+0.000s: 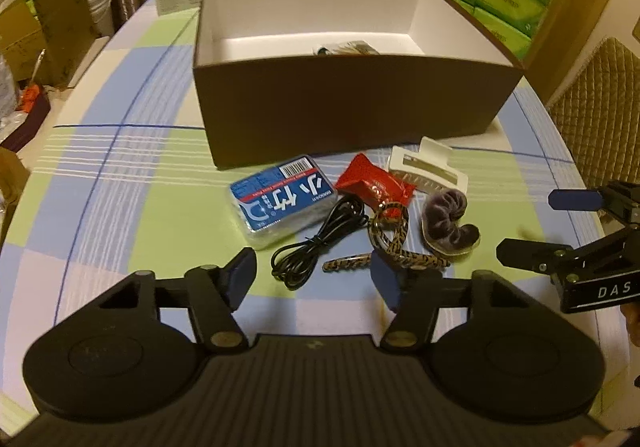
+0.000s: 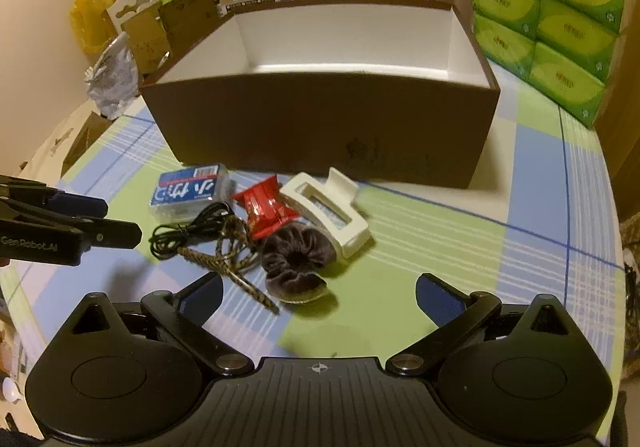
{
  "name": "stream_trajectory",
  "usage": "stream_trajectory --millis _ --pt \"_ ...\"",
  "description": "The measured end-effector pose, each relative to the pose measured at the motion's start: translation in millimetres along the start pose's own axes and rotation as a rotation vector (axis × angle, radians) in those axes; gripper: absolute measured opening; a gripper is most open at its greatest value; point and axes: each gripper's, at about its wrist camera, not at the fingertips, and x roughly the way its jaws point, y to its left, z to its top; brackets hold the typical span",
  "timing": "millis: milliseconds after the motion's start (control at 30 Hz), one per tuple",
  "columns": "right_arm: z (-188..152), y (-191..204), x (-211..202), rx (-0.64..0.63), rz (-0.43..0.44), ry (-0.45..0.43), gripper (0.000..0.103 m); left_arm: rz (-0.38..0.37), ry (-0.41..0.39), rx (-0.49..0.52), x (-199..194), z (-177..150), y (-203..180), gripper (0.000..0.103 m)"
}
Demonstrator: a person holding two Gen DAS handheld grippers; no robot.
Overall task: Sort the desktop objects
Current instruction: 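Grasp the black cable with the left gripper while the right gripper grasps the brown scrunchie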
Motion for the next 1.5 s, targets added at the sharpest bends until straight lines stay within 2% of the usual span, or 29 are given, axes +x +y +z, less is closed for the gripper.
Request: stream_trajectory --millis 167,233,533,667,800,933,1233,1500 --pt "-1 -5 8 0.01 -0.005 0.018 0.078 -0.018 0.019 0.018 13 0 1 0.049" --pt "-1 -5 11 0.008 0.006 0.021 0.066 -0.02 0.029 0.02 19 1 1 0.045" --pt "5 10 36 -0.031 0.062 0.043 0.044 -0.031 0.059 0.033 36 8 3 0.039" --pt "5 13 51 -0.046 0.058 0.057 0.041 -0.035 0.071 0.045 43 11 3 0.039" --pt "2 12 59 -0.09 0.029 0.075 0.031 -0.04 0.086 0.061 51 13 0 0.037" --pt "1 7 58 -0.08 0.029 0.084 0.027 -0.045 0.107 0.08 61 14 -3 0.034" --pt "-5 -7 54 -0.03 0.013 0.124 0.026 -0.038 0.113 0.172 77 23 -17 0.026" --pt "-11 -27 47 0.009 -0.045 0.137 0.026 -0.031 0.141 0.231 93 23 -26 0.019"
